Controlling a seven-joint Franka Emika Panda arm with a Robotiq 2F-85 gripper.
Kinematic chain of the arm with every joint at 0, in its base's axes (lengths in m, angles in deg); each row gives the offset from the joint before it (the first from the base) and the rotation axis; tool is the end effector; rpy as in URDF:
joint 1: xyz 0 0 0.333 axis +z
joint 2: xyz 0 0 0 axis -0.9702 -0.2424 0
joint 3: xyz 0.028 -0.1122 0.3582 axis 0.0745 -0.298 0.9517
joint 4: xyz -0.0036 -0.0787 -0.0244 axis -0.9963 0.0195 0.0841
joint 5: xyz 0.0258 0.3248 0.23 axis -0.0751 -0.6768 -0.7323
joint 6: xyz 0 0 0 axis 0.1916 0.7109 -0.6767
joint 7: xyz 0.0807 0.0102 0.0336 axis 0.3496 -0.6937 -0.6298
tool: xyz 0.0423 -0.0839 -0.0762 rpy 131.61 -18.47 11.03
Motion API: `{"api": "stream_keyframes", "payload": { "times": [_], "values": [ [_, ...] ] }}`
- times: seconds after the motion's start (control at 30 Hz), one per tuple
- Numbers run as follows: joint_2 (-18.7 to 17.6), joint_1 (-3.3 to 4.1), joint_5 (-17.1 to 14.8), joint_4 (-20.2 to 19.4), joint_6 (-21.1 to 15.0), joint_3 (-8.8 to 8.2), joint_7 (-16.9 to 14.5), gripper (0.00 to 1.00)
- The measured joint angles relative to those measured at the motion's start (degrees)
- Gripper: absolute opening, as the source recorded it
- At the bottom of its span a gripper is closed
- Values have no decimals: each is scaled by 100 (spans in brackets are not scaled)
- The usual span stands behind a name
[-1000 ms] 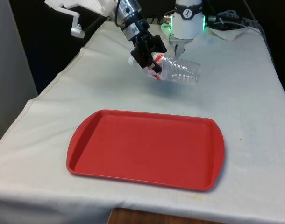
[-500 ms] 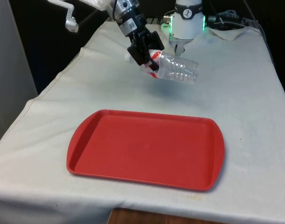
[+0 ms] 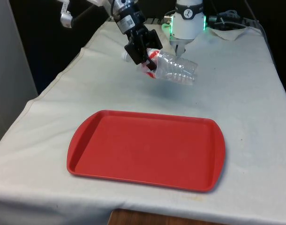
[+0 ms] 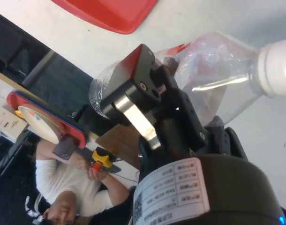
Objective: Place the bottle upright on the tray.
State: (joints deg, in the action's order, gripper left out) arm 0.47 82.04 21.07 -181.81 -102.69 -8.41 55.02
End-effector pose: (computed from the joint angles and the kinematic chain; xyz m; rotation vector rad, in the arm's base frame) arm 0.5682 -0.1431 0.3121 -1.5599 2.0719 0.3635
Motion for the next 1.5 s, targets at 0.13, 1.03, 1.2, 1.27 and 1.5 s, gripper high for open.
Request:
{"api": "stream_keyframes", "payload": {
  "times": [0.13, 1.03, 1.2, 1.27, 1.5],
  "values": [
    [-74, 6, 143, 183, 11, 6, 155, 15],
    [-556, 29, 1066, 1031, 29, 46, 802, 15],
    [-619, 34, 1238, 1146, 34, 52, 905, 15],
    [-647, 40, 1324, 1197, 40, 52, 957, 15],
    [-739, 86, 1650, 1335, 34, 103, 1186, 15]
  ]
}}
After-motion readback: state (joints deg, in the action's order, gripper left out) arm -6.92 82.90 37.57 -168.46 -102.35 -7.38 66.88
